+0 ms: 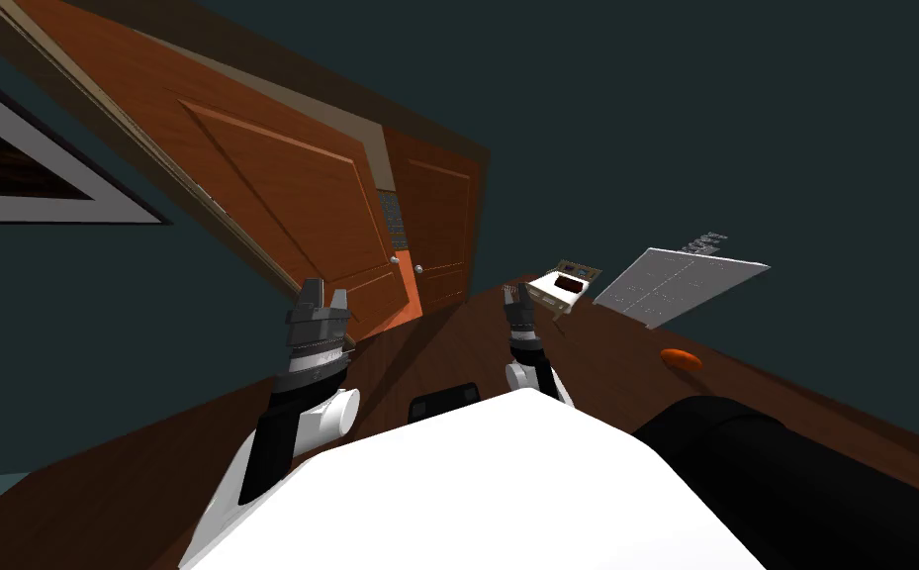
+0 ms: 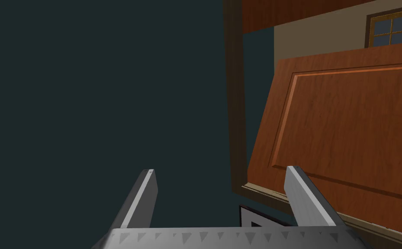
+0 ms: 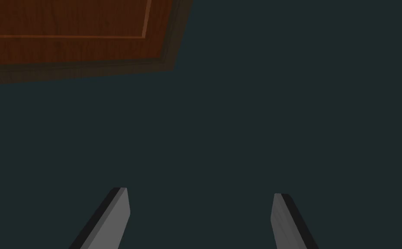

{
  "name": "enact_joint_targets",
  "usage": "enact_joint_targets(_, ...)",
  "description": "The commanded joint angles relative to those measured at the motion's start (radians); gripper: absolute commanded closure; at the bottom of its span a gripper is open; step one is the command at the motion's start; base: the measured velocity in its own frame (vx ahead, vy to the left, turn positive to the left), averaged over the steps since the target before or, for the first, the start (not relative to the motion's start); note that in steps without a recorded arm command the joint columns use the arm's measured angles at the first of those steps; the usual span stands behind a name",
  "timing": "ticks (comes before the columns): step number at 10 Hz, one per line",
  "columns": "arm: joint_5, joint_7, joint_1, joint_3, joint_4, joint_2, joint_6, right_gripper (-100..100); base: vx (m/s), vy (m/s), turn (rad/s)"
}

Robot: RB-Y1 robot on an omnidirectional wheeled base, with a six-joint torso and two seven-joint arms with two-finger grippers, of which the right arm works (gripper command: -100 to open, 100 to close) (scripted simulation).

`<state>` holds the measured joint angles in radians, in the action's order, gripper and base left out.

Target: Push the door open

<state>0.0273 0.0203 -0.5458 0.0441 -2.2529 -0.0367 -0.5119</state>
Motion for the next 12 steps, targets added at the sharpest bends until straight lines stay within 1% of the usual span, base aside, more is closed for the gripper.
enact_joint_targets(1,0.022,-0.025,0.008,0.003,0.029,-0.007,-0.009,-100,0.118,-0.041,0.188)
enact_joint_targets(4,0.066,-0.076,0.025,0.008,0.088,-0.02,-0.028,-100,0.104,0.029,0.141)
enact_joint_targets(5,0.076,-0.086,0.029,0.009,0.1,-0.023,-0.032,-100,0.101,0.016,0.144)
enact_joint_targets(7,0.118,-0.134,0.045,0.014,0.156,-0.033,-0.05,-100,0.125,0.007,0.193)
enact_joint_targets(9,0.142,-0.161,0.054,0.017,0.187,-0.039,-0.06,-100,0.121,0.006,0.13)
enact_joint_targets(10,0.166,-0.189,0.064,0.02,0.22,-0.044,-0.071,-100,0.126,0.001,0.226)
enact_joint_targets(12,0.194,-0.221,0.074,0.024,0.257,-0.05,-0.082,-100,0.119,0.0,0.147)
